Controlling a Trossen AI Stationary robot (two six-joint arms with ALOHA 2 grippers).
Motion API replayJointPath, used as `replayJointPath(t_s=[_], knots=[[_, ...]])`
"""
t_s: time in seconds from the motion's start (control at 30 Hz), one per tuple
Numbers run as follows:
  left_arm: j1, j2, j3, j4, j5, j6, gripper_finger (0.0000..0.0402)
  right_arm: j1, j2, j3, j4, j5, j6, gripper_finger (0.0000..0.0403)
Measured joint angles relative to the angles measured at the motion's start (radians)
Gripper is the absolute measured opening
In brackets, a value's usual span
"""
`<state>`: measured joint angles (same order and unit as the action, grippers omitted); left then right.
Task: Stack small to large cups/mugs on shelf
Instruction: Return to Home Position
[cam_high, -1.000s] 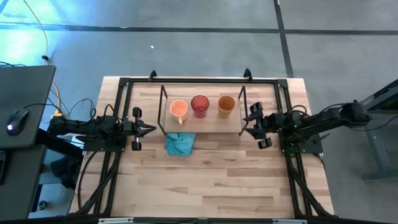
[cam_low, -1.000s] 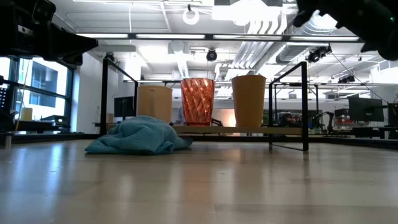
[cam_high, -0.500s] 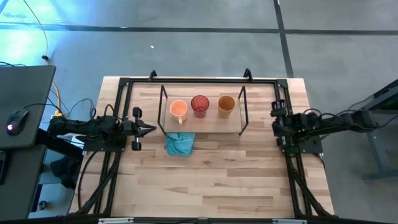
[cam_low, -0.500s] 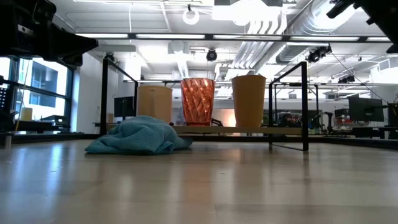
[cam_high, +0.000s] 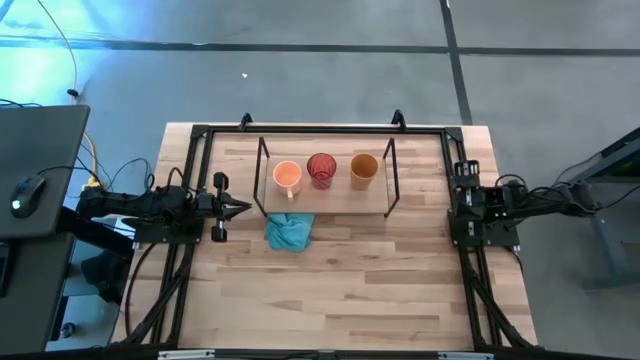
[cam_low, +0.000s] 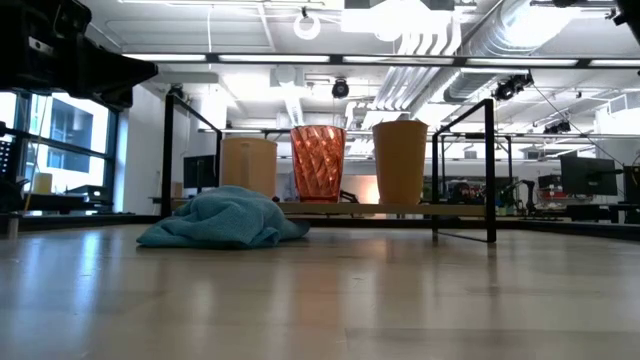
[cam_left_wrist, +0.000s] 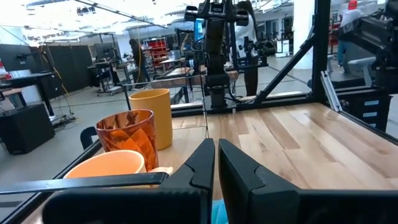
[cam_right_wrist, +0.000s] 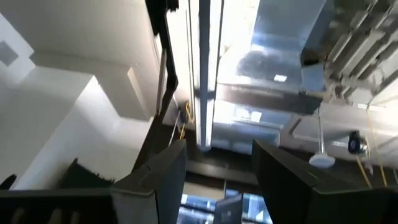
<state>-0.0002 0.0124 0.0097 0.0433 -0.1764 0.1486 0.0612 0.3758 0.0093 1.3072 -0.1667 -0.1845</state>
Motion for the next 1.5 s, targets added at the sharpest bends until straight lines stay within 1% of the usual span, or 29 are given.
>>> replayJointPath(t_s=[0.63,1.07,1.33,1.37,1.43,1.5], knots=[[0.000,0.000,0.000,0.000,0.000,-0.006,0.0012,0.000,-0.256,-0.001,-0.057,-0.007,-0.071,0.0177],[0.000,0.000,0.000,0.000,0.000,-0.006,0.0012,0.000,-0.373,-0.001,-0.053,-0.009,-0.069,0.0177],[0.000,0.000,0.000,0.000,0.000,-0.001,0.0012,0.000,-0.371,-0.001,0.025,-0.008,-0.068,0.0177],[0.000,0.000,0.000,0.000,0.000,0.000,0.0012,0.000,-0.371,-0.001,0.024,-0.003,-0.066,0.0177],[0.000,0.000,0.000,0.000,0.000,0.000,0.0012,0.000,-0.371,-0.002,-0.014,0.043,-0.057,0.0177],[0.000,0.000,0.000,0.000,0.000,0.000,0.0012,0.000,-0.371,-0.002,-0.124,0.110,-0.048,0.0177]])
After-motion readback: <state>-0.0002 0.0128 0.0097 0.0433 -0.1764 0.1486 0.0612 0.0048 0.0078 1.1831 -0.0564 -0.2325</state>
